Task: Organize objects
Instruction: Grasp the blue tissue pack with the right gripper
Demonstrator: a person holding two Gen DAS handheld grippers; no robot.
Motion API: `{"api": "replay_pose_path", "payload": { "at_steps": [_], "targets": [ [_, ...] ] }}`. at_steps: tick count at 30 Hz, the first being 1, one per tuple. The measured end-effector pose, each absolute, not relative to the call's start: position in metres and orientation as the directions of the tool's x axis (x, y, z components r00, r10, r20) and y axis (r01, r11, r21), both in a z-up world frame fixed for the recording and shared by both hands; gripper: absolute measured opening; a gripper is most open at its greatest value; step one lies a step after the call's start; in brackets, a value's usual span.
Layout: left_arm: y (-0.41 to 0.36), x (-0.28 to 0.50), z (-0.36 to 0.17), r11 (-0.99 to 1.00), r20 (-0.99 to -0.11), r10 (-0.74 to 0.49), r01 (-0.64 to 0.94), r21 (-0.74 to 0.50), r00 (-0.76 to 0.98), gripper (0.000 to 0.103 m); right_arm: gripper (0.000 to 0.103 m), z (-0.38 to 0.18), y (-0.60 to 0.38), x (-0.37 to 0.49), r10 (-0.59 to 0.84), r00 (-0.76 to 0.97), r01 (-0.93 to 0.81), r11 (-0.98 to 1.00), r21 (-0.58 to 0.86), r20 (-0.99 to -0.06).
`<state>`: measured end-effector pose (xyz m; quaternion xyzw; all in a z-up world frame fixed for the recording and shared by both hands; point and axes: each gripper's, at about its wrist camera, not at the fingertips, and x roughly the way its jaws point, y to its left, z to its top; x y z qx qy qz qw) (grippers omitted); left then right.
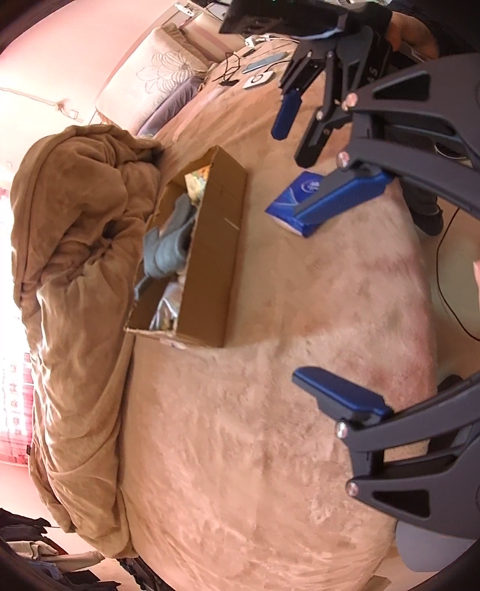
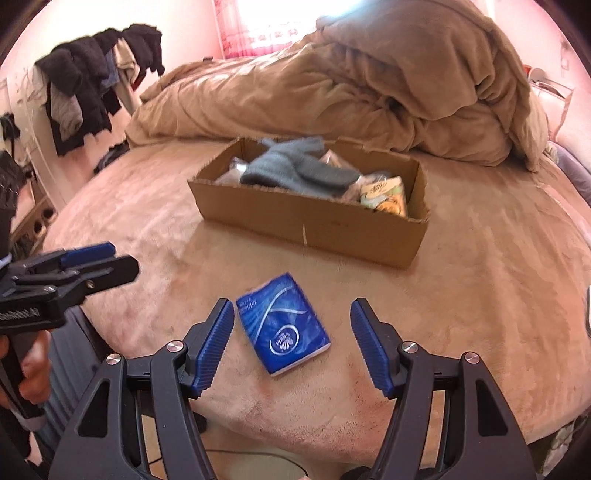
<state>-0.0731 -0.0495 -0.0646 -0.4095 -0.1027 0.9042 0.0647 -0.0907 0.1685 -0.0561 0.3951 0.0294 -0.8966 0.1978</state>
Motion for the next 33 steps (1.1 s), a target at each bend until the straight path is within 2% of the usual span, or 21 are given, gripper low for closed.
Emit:
{"api": "replay_pose_path", "payload": {
  "at_steps": [12, 26, 33],
  "targets": [
    [-0.06, -0.074, -0.092, -0.97, -0.759, 0.193, -0.008, -0.241, -0.622, 0.082, 0.069, -0.1, 0.149, -0.101, -0.291, -0.539, 0.398, -0.915, 0.066, -0.791],
    [-0.061, -0.083, -0.096, -0.974, -0.788, 0.186, -0.005, -0.226, -0.586, 0.082, 0.069, -0.118, 0.144, -0.122, -0.287, -0.529, 0.397, -0.916, 0.066, -0.799],
    [-0.053, -0.086, -0.087, -0.976, -0.786, 0.185, -0.013, -0.219, -0.589, 0.082, 0.056, -0.11, 0.15, -0.121, -0.304, -0.532, 0.395, -0.915, 0.086, -0.79]
  ]
}}
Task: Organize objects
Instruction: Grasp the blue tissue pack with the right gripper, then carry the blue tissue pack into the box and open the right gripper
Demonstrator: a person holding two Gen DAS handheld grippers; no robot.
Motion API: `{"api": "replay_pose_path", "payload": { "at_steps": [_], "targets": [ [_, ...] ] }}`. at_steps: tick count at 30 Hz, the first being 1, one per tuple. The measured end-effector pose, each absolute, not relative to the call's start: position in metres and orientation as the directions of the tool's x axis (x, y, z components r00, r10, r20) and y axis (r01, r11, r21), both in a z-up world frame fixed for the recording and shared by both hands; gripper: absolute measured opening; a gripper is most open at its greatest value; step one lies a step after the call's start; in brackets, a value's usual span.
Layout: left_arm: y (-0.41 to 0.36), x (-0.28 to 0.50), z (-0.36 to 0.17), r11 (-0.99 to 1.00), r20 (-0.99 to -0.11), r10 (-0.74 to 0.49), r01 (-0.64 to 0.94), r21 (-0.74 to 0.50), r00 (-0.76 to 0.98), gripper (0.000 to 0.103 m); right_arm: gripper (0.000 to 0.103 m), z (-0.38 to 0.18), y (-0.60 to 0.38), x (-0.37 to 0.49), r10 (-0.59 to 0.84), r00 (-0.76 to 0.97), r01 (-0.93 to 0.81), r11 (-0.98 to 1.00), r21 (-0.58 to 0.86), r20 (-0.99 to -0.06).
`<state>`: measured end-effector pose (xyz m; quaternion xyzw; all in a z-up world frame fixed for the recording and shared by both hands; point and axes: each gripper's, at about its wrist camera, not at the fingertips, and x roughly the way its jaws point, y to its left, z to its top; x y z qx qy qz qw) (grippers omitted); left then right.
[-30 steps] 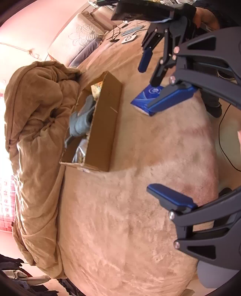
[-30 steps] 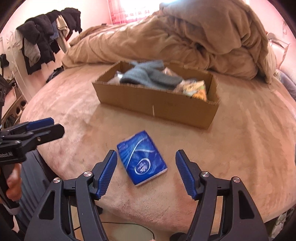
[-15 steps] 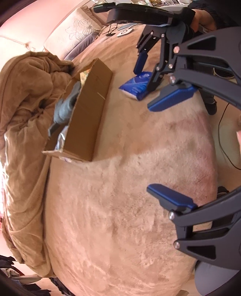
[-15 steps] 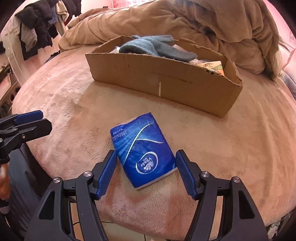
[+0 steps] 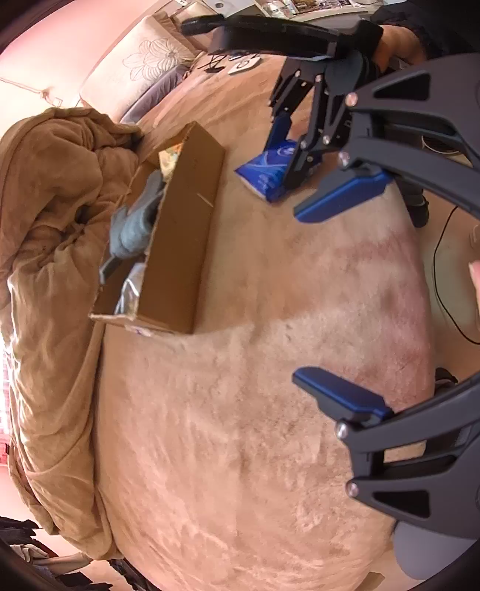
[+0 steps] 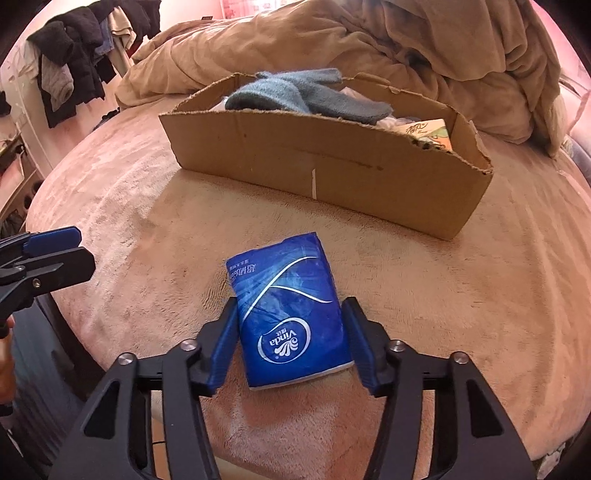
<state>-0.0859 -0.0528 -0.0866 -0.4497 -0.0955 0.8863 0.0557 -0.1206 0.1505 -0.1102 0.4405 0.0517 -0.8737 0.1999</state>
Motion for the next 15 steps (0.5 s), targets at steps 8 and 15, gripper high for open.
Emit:
{"api": "replay_pose_path", "payload": {
  "at_steps": [8, 15],
  "targets": [
    [-0.046, -0.095, -0.062, -0.977, -0.765, 0.186, -0.03, -0.213, -0.617, 0.082, 0.055, -0.074, 0.167, -0.118, -0.319, -0.573, 0.379, -0.92, 0.102, -0.754],
    [-0.039, -0.104, -0.044, -0.976, -0.747, 0.194, -0.052, -0.209, -0.635, 0.082, 0.055, -0.04, 0.185, -0.127, -0.318, -0.619, 0.34, -0.933, 0.12, -0.718]
  ]
}}
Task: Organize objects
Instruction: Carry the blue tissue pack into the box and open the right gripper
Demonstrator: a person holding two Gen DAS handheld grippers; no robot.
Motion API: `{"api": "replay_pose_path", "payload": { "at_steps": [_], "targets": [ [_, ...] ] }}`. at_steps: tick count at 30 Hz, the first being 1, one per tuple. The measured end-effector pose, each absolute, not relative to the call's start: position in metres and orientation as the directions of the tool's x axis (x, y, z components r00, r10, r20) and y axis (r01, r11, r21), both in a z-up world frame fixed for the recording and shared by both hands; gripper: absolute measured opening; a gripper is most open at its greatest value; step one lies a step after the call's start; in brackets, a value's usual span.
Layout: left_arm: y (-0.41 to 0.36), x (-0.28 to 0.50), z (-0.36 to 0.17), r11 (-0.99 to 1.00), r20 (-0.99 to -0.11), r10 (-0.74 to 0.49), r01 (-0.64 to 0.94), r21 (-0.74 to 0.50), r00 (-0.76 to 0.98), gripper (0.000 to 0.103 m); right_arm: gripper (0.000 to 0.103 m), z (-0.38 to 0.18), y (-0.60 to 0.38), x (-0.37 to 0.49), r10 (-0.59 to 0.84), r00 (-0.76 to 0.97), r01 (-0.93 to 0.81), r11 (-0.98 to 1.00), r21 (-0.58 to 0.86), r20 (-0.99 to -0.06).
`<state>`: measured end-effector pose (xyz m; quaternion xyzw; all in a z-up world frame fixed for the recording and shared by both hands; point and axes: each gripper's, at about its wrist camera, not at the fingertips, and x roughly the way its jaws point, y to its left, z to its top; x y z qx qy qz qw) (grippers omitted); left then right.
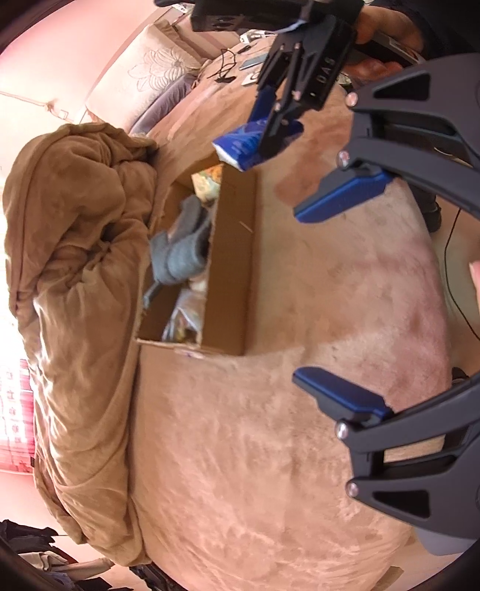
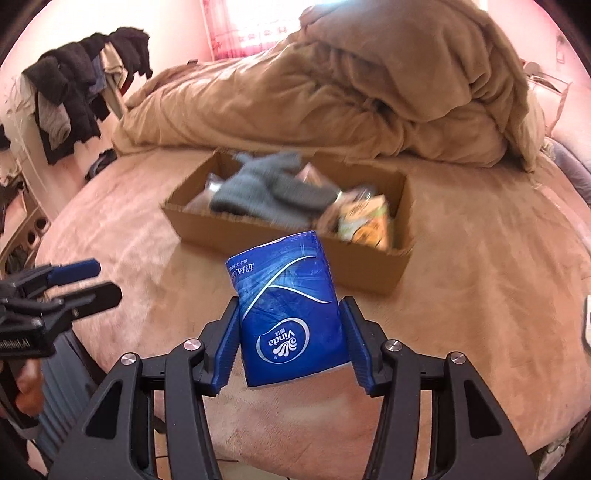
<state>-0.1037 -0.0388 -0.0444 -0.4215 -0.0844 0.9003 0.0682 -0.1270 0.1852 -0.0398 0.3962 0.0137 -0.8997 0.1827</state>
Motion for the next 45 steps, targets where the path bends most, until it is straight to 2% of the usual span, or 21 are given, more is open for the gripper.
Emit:
{"api": "replay_pose_path", "payload": {
  "at_steps": [16, 32, 37, 45],
  "targets": [
    [-0.046, -0.153, -0.019, -0.978, -0.703, 0.191, -0.074, -0.194, -0.685, 0.082, 0.056, -0.006, 0.205, -0.181, -0.244, -0.682, 0.246, -0.964, 0.097, -0.69],
    [-0.06, -0.194, -0.051, -0.977, -0.734, 0.185, -0.042, -0.209, -0.654, 0.082, 0.057, -0.044, 0.202, -0.234, -0.165, -0.653, 0.145, -0.985, 0.092, -0.739],
    [-0.062, -0.197, -0.058, -0.976, -0.742, 0.188, -0.036, -0.216, -0.643, 0.082, 0.064, -0.049, 0.194, -0.238, -0.152, -0.654, 0.147, -0.986, 0.072, -0.742],
    [-0.061, -0.186, -0.05, -0.977, -0.739, 0.179, -0.03, -0.211, -0.649, 0.082, 0.068, -0.046, 0.192, -0.233, -0.162, -0.652, 0.151, -0.985, 0.083, -0.741]
  ]
}}
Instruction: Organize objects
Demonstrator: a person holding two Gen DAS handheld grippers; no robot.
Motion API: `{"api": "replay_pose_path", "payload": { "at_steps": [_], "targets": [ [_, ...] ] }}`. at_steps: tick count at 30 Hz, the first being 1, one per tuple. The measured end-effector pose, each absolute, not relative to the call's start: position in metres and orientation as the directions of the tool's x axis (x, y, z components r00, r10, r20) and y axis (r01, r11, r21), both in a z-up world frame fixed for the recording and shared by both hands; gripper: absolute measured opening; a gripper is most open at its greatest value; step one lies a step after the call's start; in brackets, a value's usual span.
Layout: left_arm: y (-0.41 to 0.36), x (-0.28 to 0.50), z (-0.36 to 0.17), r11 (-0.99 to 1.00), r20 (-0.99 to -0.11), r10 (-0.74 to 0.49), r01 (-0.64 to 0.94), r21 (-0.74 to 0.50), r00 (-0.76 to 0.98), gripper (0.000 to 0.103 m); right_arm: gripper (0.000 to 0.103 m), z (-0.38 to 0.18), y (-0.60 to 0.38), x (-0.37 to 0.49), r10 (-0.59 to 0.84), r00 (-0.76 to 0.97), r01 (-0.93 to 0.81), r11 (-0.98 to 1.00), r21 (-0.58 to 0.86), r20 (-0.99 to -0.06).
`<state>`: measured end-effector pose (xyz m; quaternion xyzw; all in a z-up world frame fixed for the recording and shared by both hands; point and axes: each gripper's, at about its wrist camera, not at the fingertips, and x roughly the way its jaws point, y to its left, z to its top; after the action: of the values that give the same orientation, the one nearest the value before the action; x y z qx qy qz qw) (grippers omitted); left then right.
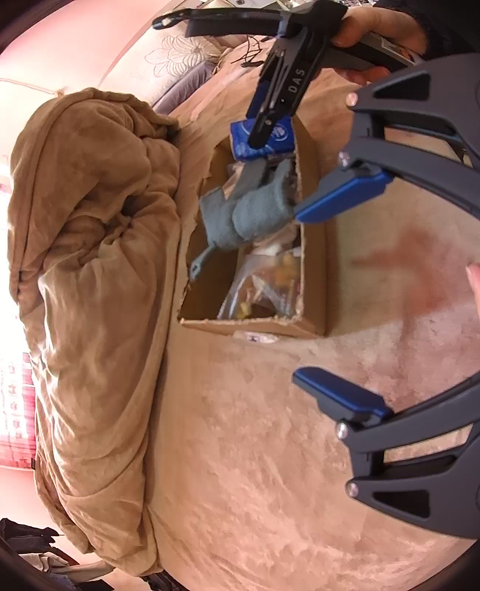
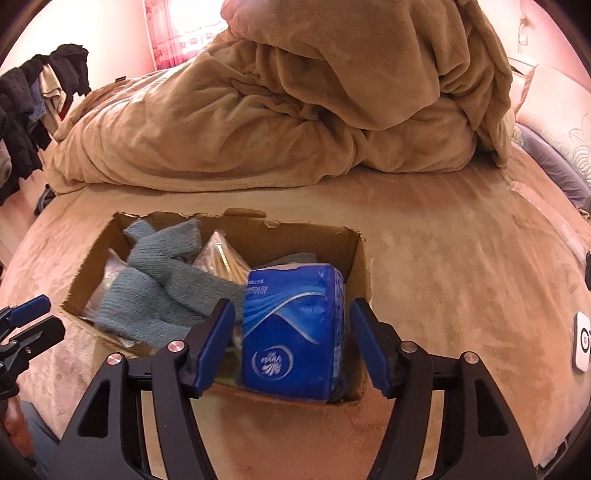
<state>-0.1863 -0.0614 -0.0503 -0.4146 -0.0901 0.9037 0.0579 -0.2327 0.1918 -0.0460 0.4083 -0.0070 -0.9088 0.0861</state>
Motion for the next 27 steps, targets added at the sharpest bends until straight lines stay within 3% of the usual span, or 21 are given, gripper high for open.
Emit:
{"api": "replay_pose_path", "payload": {
  "at_steps": [27],
  "targets": [
    [-0.029, -0.089, -0.006, -0.989, -0.716, 0.126, -0.033, -0.143, -0.687, 0.082, 0.068, 0.008, 0.201, -0.113, -0.2, -0.702, 0.179, -0.979, 0.102, -0.683]
  ]
}}
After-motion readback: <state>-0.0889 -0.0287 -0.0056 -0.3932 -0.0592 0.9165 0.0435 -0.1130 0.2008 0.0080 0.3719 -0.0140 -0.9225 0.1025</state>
